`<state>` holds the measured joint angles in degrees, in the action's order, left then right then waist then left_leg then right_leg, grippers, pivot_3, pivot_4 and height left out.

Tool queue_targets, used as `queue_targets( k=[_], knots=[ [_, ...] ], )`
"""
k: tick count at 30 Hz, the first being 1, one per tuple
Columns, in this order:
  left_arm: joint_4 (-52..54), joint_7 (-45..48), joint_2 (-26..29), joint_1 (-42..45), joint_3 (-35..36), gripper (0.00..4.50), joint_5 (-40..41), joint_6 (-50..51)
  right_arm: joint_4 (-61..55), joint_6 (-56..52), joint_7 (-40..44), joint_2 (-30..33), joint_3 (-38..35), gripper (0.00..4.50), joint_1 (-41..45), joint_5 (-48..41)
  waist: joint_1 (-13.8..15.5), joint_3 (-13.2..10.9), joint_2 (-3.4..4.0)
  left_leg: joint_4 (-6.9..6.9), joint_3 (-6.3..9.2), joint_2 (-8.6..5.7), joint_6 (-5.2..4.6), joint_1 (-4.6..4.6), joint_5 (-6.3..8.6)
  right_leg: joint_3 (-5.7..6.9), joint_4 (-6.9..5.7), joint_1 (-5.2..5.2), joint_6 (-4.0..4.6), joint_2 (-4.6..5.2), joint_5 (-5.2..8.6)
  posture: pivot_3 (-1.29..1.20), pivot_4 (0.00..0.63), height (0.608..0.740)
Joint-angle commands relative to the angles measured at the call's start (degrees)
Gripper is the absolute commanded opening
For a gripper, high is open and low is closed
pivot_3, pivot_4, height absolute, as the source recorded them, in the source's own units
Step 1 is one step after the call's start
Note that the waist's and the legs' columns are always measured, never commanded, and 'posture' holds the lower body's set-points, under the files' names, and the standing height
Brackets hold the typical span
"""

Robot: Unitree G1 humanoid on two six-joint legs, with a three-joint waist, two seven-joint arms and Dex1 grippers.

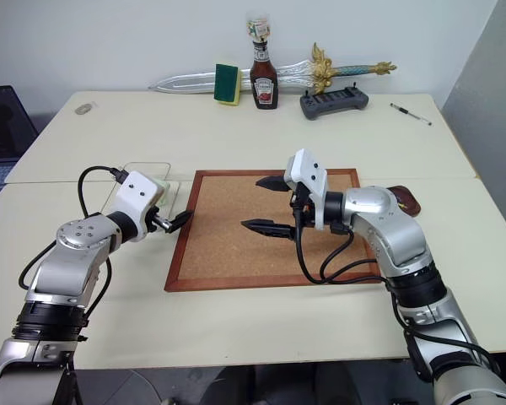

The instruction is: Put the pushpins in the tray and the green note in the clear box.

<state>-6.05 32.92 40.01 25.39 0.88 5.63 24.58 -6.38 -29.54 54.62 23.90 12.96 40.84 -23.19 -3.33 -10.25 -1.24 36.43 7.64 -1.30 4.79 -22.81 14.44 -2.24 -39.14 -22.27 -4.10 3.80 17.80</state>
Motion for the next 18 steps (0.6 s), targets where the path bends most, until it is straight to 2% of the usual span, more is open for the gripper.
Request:
queue_targets(
  k=[1, 9, 13, 18],
  knots=[
    [1.22, -1.31, -0.63, 1.36, 2.62, 4.45, 0.49, 0.13, -1.28, 0.63, -0.46, -0.26, -1.54, 4.5, 0.96, -0.15, -0.02, 0.0, 0.0, 0.02, 0.0, 0.0, 0.0, 0.0, 0.0, 0.0, -0.01, 0.0, 0.0, 0.0, 0.0, 0.0, 0.15, 0.74],
    [7.58, -4.7, -2.19, 1.89, 9.11, 4.45, 3.64, 2.81, -2.03, 0.66, -0.63, -0.78, -2.46, 4.5, 0.32, -1.24, -0.08, 0.0, 0.0, 0.22, 0.01, 0.0, 0.0, -0.06, 0.0, 0.01, -0.07, 0.01, 0.0, 0.0, 0.0, 0.0, 0.15, 0.74],
    [14.14, -5.1, -2.31, 0.13, 12.79, 4.45, 7.39, 8.74, -2.96, -0.22, -0.73, -0.79, -3.45, 4.5, -0.18, -2.36, -0.07, 0.0, 0.0, 0.25, 0.03, 0.0, 0.0, -0.05, 0.0, 0.0, -0.13, 0.01, 0.0, 0.0, 0.0, 0.0, 0.15, 0.74],
    [24.2, -0.31, -1.78, -5.08, 14.85, 4.45, 16.15, 17.72, -4.57, -2.33, -0.83, 0.8, -5.46, 4.5, -1.41, -4.39, -0.06, 0.0, 0.0, 0.31, 0.03, -0.01, -0.21, -0.04, 0.12, -0.02, -0.33, 0.0, 0.0, 0.0, 0.0, 0.0, 0.15, 0.74]
  ],
)
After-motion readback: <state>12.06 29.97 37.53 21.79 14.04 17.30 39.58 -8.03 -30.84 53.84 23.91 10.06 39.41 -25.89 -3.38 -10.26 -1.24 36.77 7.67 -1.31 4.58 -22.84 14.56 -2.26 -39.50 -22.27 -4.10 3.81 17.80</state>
